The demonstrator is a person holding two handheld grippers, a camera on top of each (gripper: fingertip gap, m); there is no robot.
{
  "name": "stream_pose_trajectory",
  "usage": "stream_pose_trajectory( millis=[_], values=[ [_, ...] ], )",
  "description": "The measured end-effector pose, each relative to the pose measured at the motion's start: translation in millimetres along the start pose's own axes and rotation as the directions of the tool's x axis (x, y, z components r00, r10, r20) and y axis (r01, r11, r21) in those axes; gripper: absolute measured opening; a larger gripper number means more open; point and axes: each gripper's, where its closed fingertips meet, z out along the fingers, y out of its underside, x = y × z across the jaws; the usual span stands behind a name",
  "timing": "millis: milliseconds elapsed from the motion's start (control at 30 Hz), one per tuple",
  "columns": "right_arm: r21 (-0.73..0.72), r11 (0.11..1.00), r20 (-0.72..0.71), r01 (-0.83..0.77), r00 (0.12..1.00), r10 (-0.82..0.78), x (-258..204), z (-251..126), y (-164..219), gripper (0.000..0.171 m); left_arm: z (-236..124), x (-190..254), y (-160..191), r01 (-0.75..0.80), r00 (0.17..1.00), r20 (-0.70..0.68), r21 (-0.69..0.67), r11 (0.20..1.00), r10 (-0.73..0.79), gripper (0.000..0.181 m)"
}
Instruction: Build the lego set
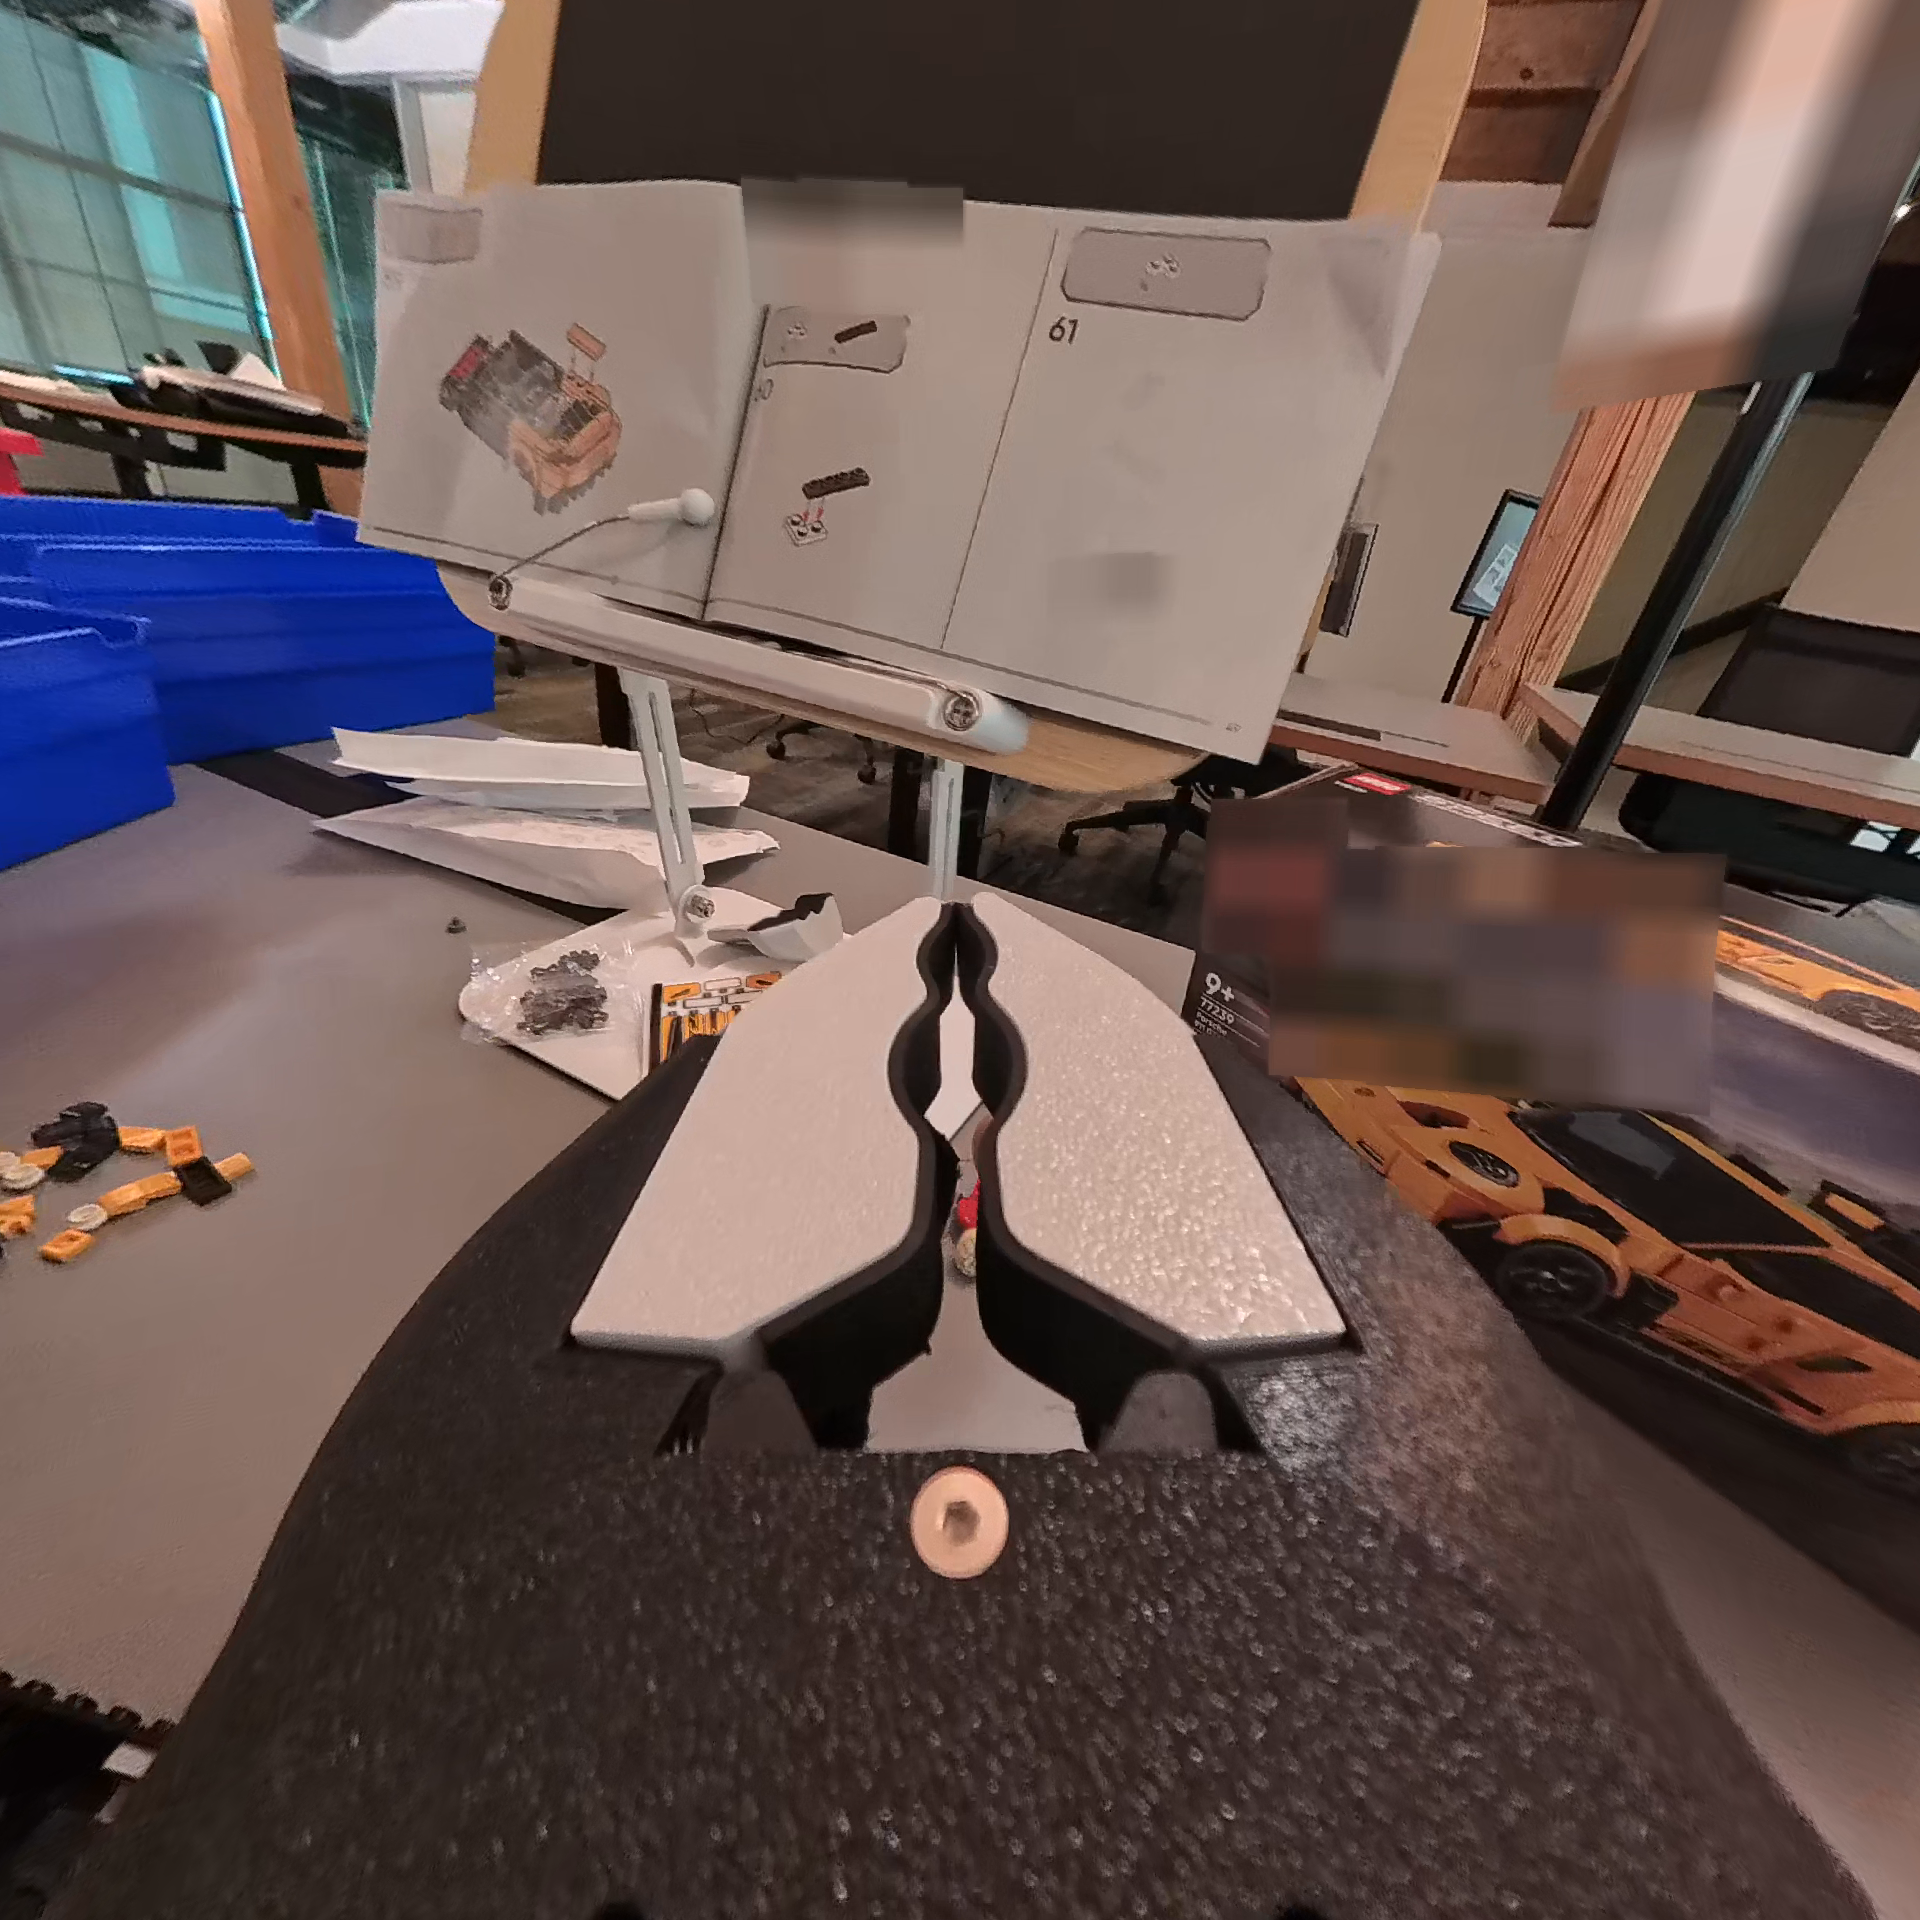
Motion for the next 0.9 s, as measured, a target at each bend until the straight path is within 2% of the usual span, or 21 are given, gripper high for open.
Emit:
stream_pose_trajectory(
  millis=[300, 500, 567, 700, 800, 900],
  values=[
    [0.011, 0.999, 0.009, 0.031, 0.999, -0.031, -10.8, -0.4, -7.9, 0.000, -39.9, -47.8, -70.5, 0.033, 0.991, 0.121, 0.157, 0.987, -0.053, 0.000],
    [0.028, 0.997, 0.003, 0.068, 0.998, -0.068, -13.2, -3.5, -16.9, 0.000, -112.3, -138.1, -87.7, 0.039, 0.934, 0.347, 0.125, 0.991, -0.081, 0.000],
    [0.034, 0.997, -0.001, 0.070, 0.998, -0.070, -10.6, -4.8, -19.3, 0.000, -142.8, -177.3, -75.7, 0.072, 0.901, 0.426, 0.043, 0.996, -0.083, 0.000],
    [0.031, 0.998, -0.012, 0.059, 0.998, -0.058, -3.7, -5.0, -18.0, 0.000, -199.4, -244.2, -26.1, 0.165, 0.836, 0.548, -0.207, 0.964, -0.026, 0.000],
    [0.017, 0.998, -0.015, 0.058, 0.998, -0.058, -1.3, -3.6, -13.0, 0.000, -218.5, -263.0, 27.3, 0.260, 0.865, 0.501, -0.448, 0.856, -0.001, 0.000],
    [0.000, 0.998, -0.012, 0.062, 0.998, -0.062, -2.3, -1.6, -7.2, 0.000, -232.7, -276.0, 78.6, 0.258, 0.900, 0.423, -0.712, 0.653, 0.106, 0.000]
  ],
)
